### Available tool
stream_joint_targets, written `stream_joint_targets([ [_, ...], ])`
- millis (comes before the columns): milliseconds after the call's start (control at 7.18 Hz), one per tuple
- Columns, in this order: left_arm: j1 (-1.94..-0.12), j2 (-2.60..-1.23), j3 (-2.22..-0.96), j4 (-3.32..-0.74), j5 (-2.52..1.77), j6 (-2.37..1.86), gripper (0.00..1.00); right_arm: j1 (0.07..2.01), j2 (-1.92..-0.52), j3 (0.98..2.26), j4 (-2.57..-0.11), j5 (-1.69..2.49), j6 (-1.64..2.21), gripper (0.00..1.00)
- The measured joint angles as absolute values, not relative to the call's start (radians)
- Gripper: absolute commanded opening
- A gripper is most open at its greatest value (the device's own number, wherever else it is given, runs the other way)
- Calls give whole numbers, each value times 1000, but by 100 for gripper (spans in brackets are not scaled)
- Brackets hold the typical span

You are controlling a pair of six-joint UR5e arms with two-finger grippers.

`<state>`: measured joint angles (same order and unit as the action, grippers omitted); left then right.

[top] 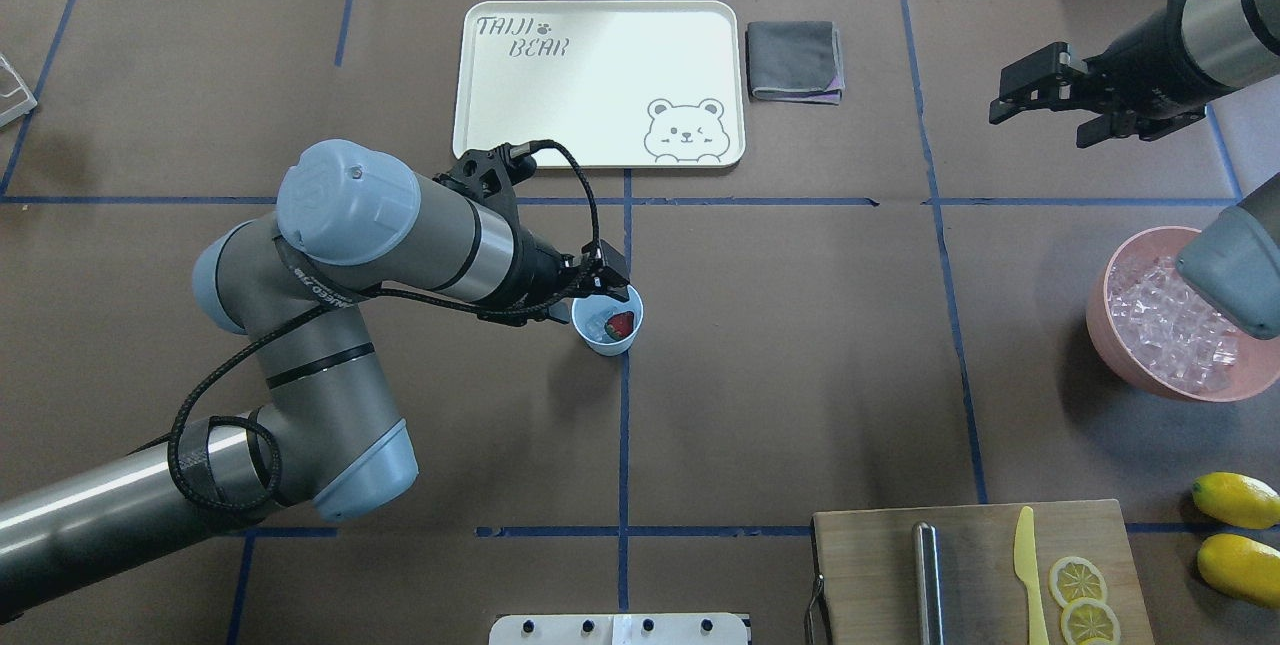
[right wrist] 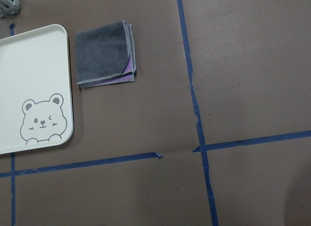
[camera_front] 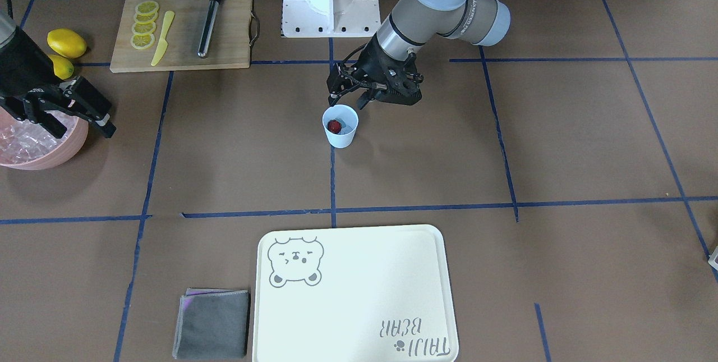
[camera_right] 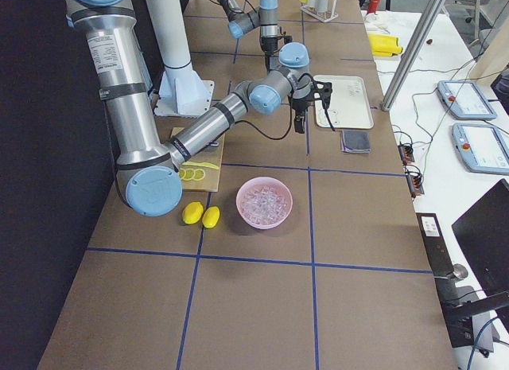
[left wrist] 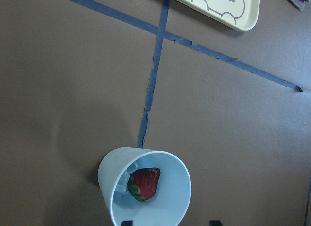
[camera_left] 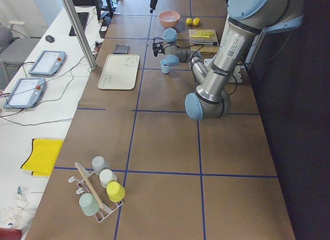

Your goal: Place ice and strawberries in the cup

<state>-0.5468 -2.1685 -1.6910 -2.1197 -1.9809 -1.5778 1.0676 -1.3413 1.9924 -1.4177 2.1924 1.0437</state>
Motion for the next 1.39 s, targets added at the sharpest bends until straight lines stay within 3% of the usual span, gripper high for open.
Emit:
stream_joint_targets([
  [557,-792,-1976,-1808,-2025,-2093,-1245,78,1240,-1438,1978,-1452,2267,758,99],
  [1114,-1204,-1641,-1946,-1625,-2132,-188,78,1424,-1448,1907,-1699,2269,187,99],
  [1254,-1347,-1603,-1945,-1512,-2169,36,86,1461,-1447,1861,-1716,2272,88,99],
  [1393,-1490,-1588,-1942,-1356,-2213,224,87,1488,-1447,1822,-1722,2274,20,99],
])
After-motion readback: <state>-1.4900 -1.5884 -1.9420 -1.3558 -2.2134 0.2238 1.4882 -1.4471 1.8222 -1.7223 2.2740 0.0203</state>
